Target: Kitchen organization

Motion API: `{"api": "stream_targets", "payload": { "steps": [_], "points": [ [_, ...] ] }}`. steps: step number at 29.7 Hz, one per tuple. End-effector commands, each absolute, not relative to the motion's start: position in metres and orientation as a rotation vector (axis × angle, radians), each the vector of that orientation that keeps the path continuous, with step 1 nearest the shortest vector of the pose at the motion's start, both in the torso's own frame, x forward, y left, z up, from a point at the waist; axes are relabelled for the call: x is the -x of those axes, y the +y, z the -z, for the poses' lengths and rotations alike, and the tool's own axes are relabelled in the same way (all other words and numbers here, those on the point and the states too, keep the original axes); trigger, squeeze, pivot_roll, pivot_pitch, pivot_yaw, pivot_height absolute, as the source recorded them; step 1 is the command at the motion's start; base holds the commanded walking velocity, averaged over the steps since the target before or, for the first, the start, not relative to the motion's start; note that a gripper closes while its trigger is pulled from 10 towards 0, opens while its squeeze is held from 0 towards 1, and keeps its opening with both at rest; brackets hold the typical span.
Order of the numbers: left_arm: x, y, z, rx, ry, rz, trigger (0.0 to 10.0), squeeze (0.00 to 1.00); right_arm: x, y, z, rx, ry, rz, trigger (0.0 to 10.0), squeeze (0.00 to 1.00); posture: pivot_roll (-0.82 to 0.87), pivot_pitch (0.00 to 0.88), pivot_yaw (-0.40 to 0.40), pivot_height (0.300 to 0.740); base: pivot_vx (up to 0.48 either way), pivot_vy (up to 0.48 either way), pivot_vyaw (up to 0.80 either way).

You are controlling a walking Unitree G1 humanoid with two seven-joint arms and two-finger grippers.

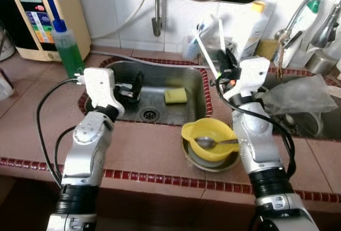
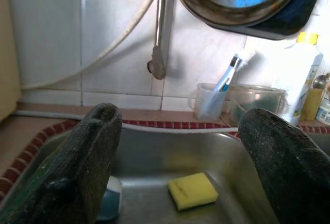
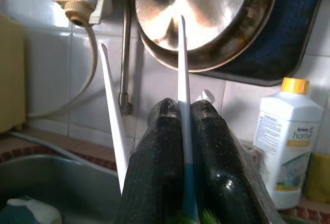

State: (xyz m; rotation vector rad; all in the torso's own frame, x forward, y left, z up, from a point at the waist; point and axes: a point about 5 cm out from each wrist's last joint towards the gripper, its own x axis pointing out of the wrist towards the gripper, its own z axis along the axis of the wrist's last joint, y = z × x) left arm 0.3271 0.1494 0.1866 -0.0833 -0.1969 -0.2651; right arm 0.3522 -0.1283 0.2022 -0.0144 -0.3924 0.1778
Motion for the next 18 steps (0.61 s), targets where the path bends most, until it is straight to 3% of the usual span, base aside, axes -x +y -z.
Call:
{"api": "stream_targets", "payload": {
  "steps": [1,7,18],
  "points": [
    [-0.323,0.145,-0.193,0.049,-0.213,0.327,10.0,0.00,-0.360,-0.137,-0.203,-0.008,-0.324,-0.103,10.0,0.00,-0.05,0.000,-0.028,0.740,0.000,0.000,0.00],
    [-0.311,0.133,-0.193,0.003,-0.215,0.437,10.0,0.00,-0.366,-0.154,-0.195,-0.092,-0.202,-0.039,10.0,0.00,-0.06,0.030,-0.024,0.740,0.000,0.000,0.00],
    [-0.281,0.113,-0.195,0.018,-0.182,0.641,10.0,0.00,-0.365,-0.167,-0.196,-0.147,-0.149,-0.046,10.0,0.00,-0.06,0.137,-0.012,0.740,0.000,0.000,0.00]
  ]
}}
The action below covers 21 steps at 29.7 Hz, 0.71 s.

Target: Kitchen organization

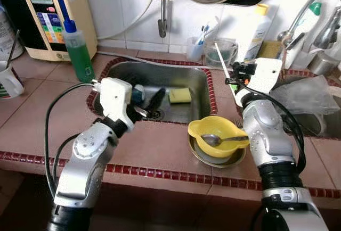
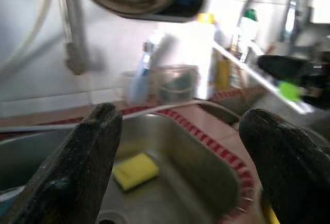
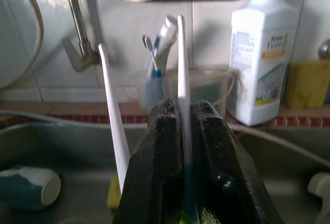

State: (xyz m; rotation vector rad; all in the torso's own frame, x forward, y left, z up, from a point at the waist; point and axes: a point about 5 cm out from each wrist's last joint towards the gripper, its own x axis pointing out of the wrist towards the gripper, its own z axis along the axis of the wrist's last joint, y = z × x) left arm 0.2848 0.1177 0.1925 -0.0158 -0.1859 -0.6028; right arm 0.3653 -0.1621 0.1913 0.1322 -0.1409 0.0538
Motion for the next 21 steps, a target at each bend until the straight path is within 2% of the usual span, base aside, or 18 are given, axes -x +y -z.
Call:
{"api": "stream_targets", "payload": {
  "steps": [1,11,21],
  "points": [
    [-0.279,0.112,-0.195,0.019,-0.178,0.652,10.0,0.00,-0.365,-0.167,-0.196,-0.141,-0.148,-0.051,10.0,0.00,-0.06,0.151,-0.010,0.740,0.000,0.000,0.00],
    [-0.266,0.105,-0.200,0.025,-0.142,0.723,10.0,0.00,-0.374,-0.160,-0.204,-0.213,-0.127,-0.170,10.0,0.00,-0.05,0.237,-0.007,0.740,0.000,0.000,0.00],
    [-0.260,0.098,-0.204,0.032,-0.134,0.749,10.0,0.00,-0.389,-0.141,-0.227,-0.279,-0.133,-0.362,10.0,0.00,-0.03,0.250,-0.025,0.740,0.000,0.000,0.00]
  ]
}}
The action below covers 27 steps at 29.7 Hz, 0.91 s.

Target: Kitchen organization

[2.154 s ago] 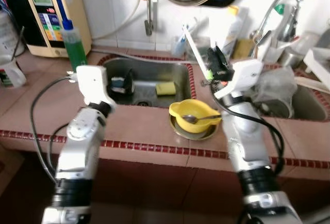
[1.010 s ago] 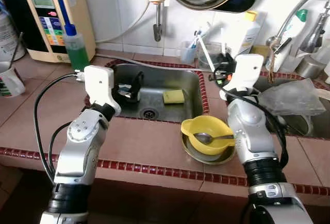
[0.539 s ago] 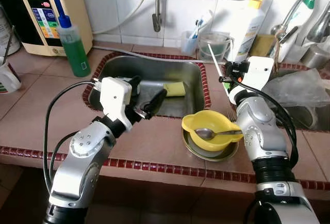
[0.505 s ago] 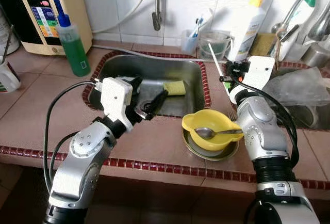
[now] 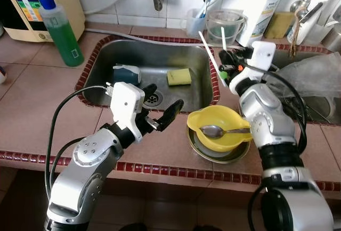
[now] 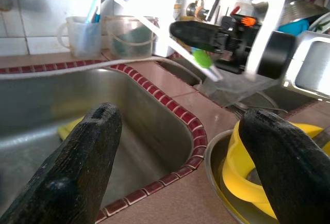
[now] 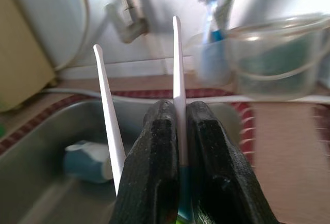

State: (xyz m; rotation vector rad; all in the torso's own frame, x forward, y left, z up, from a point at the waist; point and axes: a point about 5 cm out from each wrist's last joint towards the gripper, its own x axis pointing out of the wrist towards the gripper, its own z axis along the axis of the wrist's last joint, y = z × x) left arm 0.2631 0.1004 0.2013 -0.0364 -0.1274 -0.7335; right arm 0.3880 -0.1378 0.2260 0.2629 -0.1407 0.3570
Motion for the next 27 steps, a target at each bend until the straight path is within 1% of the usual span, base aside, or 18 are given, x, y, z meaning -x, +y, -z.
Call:
{"api": "stream_targets", "payload": {
  "steps": [1,4,6,7,10,11,27],
  "points": [
    [-0.259,0.097,-0.205,0.032,-0.135,0.748,10.0,0.00,-0.390,-0.140,-0.227,-0.288,-0.125,-0.382,10.0,0.00,-0.02,0.251,-0.028,0.740,0.000,0.000,0.00],
    [-0.258,0.097,-0.206,0.033,-0.135,0.745,10.0,0.00,-0.392,-0.136,-0.227,-0.316,-0.107,-0.426,10.0,0.00,-0.02,0.251,-0.033,0.740,0.000,0.000,0.00],
    [-0.258,0.098,-0.205,0.029,-0.131,0.743,10.0,0.00,-0.393,-0.133,-0.225,-0.354,-0.086,-0.461,10.0,0.00,-0.02,0.250,-0.035,0.740,0.000,0.000,0.00],
    [-0.257,0.099,-0.205,0.029,-0.128,0.744,10.0,0.00,-0.395,-0.133,-0.218,-0.402,-0.049,-0.474,10.0,0.00,-0.02,0.248,-0.037,0.740,0.000,0.000,0.00],
    [-0.257,0.098,-0.204,0.023,-0.124,0.750,10.0,0.00,-0.396,-0.134,-0.211,-0.414,-0.016,-0.468,10.0,0.00,-0.02,0.249,-0.037,0.740,0.000,0.000,0.00],
    [-0.256,0.097,-0.204,0.015,-0.118,0.757,10.0,0.00,-0.397,-0.132,-0.210,-0.444,-0.003,-0.491,10.0,0.00,-0.02,0.246,-0.041,0.740,0.000,0.000,0.00],
    [-0.261,0.101,-0.206,-0.003,-0.129,0.736,10.0,0.00,-0.403,-0.128,-0.219,-0.450,-0.005,-0.554,10.0,0.00,-0.01,0.226,-0.055,0.740,0.000,0.000,0.00]
  ]
}}
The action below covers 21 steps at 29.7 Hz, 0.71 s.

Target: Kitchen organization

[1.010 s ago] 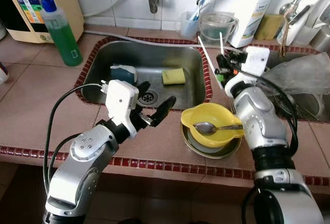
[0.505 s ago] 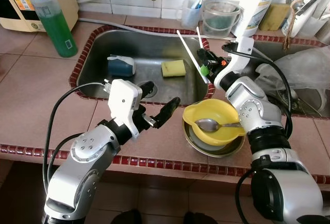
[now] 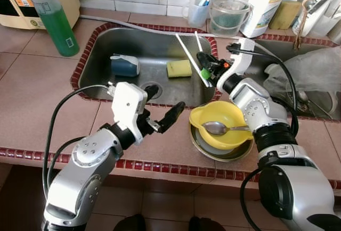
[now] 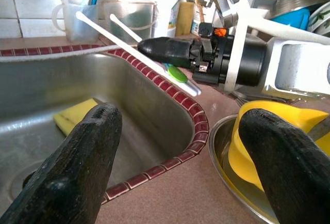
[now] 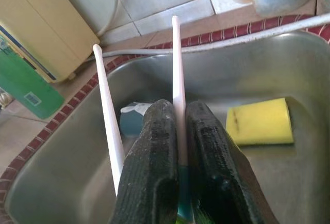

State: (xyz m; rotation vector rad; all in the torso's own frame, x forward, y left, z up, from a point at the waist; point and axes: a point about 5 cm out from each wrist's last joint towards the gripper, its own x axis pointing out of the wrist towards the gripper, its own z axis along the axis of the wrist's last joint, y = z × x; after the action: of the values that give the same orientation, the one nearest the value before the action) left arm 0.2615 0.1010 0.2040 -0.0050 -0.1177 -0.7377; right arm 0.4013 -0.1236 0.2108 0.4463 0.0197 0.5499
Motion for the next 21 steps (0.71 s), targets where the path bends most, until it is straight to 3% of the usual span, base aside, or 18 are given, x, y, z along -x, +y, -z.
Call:
{"api": "stream_targets", "payload": {
  "steps": [1,2,3,21],
  "points": [
    [-0.2607,0.1009,-0.2064,-0.004,-0.129,0.735,10.0,0.00,-0.4034,-0.1277,-0.2188,-0.453,-0.005,-0.554,10.0,0.00,-0.01,0.226,-0.055,0.740,0.000,0.000,0.00],
    [-0.2606,0.1009,-0.2064,-0.003,-0.130,0.734,10.0,0.00,-0.4037,-0.1276,-0.2188,-0.458,-0.003,-0.555,10.0,0.00,-0.01,0.226,-0.056,0.740,0.000,0.000,0.00],
    [-0.2605,0.1010,-0.2063,-0.003,-0.131,0.733,10.0,0.00,-0.4037,-0.1278,-0.2190,-0.458,-0.007,-0.558,10.0,1.00,-0.01,0.226,-0.055,0.740,0.000,0.000,0.00],
    [-0.2633,0.1024,-0.2082,-0.002,-0.142,0.716,10.0,0.00,-0.4049,-0.1275,-0.2230,-0.482,-0.019,-0.601,10.0,1.00,-0.01,0.221,-0.059,0.740,0.000,0.000,0.00]
  ]
}}
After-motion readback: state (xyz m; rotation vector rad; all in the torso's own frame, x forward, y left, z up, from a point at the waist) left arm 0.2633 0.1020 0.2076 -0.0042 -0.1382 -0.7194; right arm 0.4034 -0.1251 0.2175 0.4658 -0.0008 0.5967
